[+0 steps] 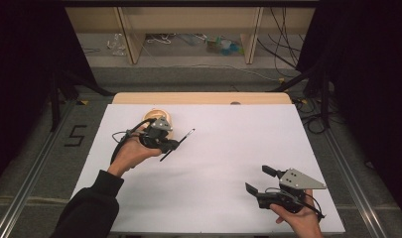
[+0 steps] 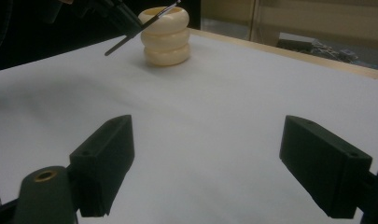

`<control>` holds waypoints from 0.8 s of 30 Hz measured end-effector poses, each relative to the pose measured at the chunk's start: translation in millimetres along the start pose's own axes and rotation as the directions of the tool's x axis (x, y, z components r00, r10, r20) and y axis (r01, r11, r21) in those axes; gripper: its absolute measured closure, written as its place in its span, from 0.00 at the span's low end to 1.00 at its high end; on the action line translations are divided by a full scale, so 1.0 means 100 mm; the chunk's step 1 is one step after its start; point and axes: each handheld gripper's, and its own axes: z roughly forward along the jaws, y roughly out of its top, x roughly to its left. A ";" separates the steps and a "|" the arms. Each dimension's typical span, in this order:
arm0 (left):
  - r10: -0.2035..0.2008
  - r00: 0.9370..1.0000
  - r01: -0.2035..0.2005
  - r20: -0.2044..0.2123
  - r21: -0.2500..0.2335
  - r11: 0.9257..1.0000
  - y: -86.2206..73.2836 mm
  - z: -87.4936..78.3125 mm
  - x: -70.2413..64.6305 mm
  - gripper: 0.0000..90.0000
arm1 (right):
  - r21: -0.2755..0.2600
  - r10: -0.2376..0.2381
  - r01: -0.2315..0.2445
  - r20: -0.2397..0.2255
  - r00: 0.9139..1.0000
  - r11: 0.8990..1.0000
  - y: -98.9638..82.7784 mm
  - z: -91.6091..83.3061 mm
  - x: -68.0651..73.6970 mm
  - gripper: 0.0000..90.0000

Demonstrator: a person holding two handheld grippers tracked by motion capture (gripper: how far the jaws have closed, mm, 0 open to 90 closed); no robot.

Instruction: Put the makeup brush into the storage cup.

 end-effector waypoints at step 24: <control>-0.126 0.992 0.120 -0.014 -0.213 0.970 -0.04 -0.23 0.21 0.95 | 0.003 0.001 -0.001 0.003 1.000 1.000 0.00 -0.01 0.00 0.21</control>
